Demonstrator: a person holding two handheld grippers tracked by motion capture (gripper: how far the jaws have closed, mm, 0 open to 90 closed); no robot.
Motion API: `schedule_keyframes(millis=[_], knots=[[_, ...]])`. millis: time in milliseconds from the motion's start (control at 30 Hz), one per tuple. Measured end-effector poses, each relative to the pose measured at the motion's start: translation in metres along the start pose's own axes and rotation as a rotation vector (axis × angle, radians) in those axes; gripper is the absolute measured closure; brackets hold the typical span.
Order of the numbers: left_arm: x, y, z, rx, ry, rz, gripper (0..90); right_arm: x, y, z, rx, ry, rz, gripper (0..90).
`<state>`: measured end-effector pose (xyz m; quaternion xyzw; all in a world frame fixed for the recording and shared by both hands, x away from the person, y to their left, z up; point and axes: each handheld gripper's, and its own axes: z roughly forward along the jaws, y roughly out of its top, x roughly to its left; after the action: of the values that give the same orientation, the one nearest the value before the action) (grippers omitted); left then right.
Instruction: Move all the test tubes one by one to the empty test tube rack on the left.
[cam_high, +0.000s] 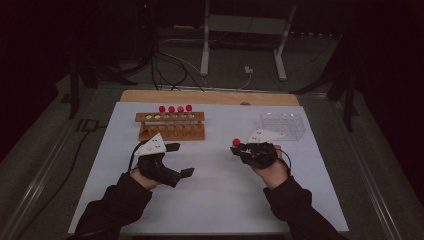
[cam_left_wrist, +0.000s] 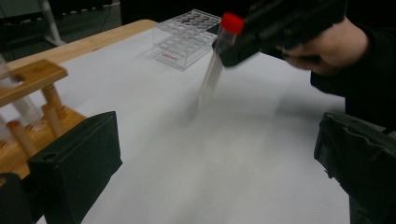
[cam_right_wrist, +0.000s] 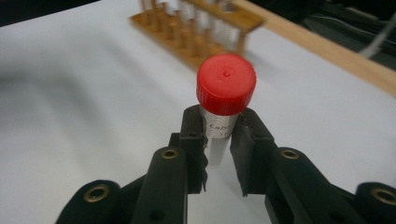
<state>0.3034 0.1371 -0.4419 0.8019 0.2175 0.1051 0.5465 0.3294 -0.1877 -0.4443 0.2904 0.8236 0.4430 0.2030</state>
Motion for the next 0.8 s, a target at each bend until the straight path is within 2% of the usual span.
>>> schedule_keyframes(millis=[100, 333, 433, 667, 800], knots=[[-0.003, 0.004, 0.005, 0.004, -0.010, 0.012, 1.3, 0.013, -0.002, 0.003, 0.013, 0.032, -0.028, 74.6], [-0.010, 0.014, 0.020, -0.001, -0.049, 0.035, 2.0, 0.036, -0.005, 0.011, 0.032, 0.104, -0.058, 74.6], [-0.013, 0.018, 0.027, 0.000, -0.073, 0.045, 6.1, 0.043, -0.005, 0.013, 0.037, 0.127, -0.068, 74.5], [-0.021, 0.025, 0.042, 0.001, -0.098, 0.082, 19.3, 0.052, -0.003, 0.012, 0.032, 0.161, -0.079, 74.6], [-0.025, 0.026, 0.051, 0.011, -0.109, 0.108, 35.2, 0.053, -0.002, 0.011, 0.026, 0.170, -0.077, 74.5]])
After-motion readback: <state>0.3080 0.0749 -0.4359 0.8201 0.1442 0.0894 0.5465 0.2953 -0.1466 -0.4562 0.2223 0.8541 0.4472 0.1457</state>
